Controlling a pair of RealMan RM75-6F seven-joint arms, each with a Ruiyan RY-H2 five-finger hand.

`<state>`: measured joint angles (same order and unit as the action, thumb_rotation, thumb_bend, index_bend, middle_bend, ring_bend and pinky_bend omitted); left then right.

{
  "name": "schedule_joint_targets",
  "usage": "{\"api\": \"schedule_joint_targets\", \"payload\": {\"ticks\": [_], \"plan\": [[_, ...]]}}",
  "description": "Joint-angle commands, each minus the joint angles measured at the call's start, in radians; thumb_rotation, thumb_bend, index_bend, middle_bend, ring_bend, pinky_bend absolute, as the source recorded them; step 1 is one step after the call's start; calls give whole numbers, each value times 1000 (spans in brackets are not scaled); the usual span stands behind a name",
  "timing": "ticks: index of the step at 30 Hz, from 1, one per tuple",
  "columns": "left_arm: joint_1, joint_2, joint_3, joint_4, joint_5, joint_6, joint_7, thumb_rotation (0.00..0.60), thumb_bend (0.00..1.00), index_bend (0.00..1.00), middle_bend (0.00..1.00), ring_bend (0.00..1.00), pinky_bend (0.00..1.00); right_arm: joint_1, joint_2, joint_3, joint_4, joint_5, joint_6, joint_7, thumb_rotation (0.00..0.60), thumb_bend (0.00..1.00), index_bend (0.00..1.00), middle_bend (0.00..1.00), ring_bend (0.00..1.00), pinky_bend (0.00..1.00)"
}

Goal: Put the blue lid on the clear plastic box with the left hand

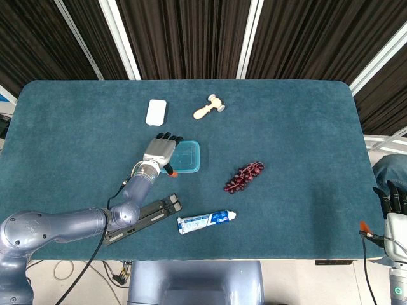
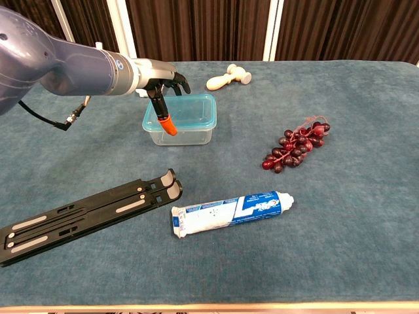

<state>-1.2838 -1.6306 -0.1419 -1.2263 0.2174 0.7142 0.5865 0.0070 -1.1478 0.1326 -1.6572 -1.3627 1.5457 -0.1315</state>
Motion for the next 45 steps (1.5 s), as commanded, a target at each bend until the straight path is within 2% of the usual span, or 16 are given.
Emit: {"api": "schedule_joint_targets", "payload": {"ticks": [1,16,45], "plan": [[1,-1,1,0,5,2,2,600,261,135,326,0,45,0,0,0,0,1,0,0,600,292,166,40,21,0],[3,-1,6,-3,17,13,21,600,217,121,264,0,38,0,1,0,0,0,-1,0,600,291,166,40,21,0],[-3,7,9,-15,11,16,54,600,214,90,165,0,37,-1,2,0,-2,3,-2,-1,600,291,166,40,21,0]]}}
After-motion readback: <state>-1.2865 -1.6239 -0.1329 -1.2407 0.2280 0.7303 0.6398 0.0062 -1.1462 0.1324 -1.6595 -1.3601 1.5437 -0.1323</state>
